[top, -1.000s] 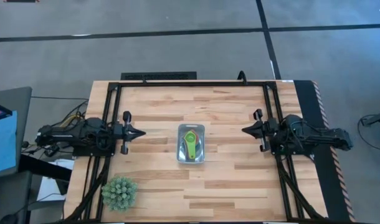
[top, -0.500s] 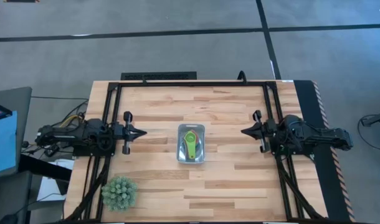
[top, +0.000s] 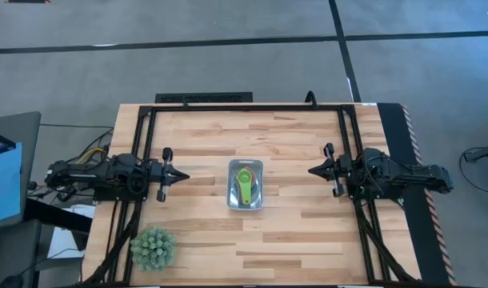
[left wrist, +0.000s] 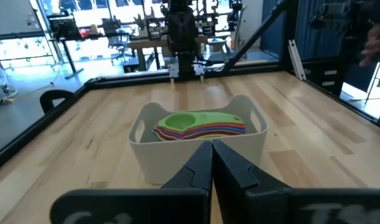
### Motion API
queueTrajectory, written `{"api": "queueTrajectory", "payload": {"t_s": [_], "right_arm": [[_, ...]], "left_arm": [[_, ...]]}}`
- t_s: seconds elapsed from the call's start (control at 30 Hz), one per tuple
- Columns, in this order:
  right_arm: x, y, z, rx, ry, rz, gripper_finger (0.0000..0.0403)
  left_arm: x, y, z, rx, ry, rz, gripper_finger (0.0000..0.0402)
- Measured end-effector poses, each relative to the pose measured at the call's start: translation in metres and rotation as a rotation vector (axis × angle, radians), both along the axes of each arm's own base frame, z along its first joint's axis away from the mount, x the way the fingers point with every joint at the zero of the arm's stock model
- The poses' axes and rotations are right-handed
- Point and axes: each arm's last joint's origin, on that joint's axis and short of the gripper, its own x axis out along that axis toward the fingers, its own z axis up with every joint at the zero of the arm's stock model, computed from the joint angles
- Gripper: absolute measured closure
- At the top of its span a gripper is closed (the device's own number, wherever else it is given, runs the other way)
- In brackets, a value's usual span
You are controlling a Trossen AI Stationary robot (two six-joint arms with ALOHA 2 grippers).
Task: Nest measuring cups in basket
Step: Return to Home Position
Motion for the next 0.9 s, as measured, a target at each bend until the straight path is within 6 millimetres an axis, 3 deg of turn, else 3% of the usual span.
{"api": "queueTrajectory", "payload": {"t_s": [0.33,0.63,0.9], "right_arm": [[0.0,-0.0005,-0.0006,0.039,0.009,-0.003,0.0388],[0.0,-0.0005,-0.0006,0.058,0.011,-0.002,0.0358],[0.0,-0.0005,-0.0007,0.058,0.011,-0.002,0.0354]], "left_arm": [[0.0001,0.0001,0.0,-0.026,-0.002,0.001,0.0401],[0.0001,0.0001,0.0001,-0.046,-0.003,0.0,0.0401],[0.0001,0.0001,-0.0001,-0.043,-0.003,0.002,0.0401]]}}
